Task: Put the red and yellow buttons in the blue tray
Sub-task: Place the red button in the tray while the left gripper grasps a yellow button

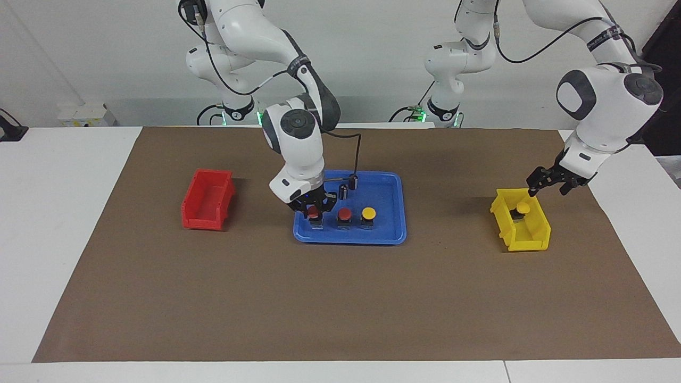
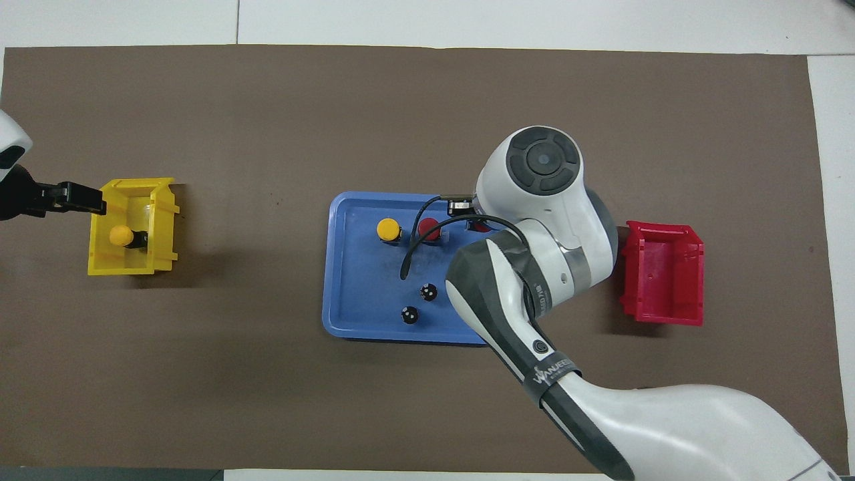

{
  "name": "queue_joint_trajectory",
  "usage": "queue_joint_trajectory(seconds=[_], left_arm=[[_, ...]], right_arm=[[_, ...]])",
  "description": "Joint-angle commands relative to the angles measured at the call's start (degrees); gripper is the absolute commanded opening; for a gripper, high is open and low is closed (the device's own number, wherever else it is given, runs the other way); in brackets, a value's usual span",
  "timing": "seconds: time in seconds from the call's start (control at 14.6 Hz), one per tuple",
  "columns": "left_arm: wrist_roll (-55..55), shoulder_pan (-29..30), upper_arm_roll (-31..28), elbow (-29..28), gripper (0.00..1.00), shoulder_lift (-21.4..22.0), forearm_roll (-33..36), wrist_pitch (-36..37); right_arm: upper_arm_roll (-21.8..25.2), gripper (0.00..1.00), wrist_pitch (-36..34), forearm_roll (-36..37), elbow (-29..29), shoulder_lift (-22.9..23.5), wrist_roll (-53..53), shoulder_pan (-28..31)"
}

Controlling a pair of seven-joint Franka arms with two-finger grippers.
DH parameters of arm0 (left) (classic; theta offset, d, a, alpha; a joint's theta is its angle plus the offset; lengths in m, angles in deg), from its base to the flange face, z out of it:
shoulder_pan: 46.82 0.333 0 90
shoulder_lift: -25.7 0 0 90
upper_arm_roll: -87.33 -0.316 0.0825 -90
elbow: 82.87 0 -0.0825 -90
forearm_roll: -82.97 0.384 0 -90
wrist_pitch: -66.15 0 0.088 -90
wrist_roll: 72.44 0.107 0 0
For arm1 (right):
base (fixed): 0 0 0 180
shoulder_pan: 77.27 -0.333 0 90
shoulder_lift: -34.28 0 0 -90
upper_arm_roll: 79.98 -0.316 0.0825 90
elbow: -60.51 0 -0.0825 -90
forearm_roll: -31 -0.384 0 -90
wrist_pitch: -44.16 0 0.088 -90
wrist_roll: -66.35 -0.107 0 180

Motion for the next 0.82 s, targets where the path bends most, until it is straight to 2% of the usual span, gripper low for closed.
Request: queue_joint_trajectory(seconds=[0.0,0.07,0.14,0.27,0.34,0.48,0.75], left_arm=[[0.4,0.18,0.92,-5.5,0.77,1.85,0.66,-4.69],[0.4,0.18,0.92,-7.08,0.75,1.93,0.66,-6.27],[0.31,0.1,0.92,-8.4,0.75,1.85,0.66,-8.03],[0.4,-0.17,0.92,-10.08,0.75,1.85,0.66,-9.71],[0.4,-0.17,0.92,-10.17,0.75,1.5,0.66,-10.15],[0.49,0.01,0.92,-10.7,0.75,1.06,0.66,-11.29],[0.14,-0.43,0.92,-13.77,0.75,0.27,0.66,-16.39]], right_arm=[[0.17,0.35,1.54,1.1,2.68,-1.58,-0.74,0.15],[0.17,0.4,1.98,1.19,3.47,-1.66,-0.74,0.06],[0.17,0.5,1.98,1.19,3.74,-1.75,-0.74,0.15],[0.26,0.92,1.63,1.19,3.65,-1.75,-1.0,0.15],[0.26,1.0,1.11,1.28,3.04,-1.84,-1.53,0.06],[0.7,1.0,-1.42,1.28,-0.28,-3.5,-2.41,0.93],[1.58,1.0,-16.96,1.19,-11.44,-9.65,1.35,9.97]])
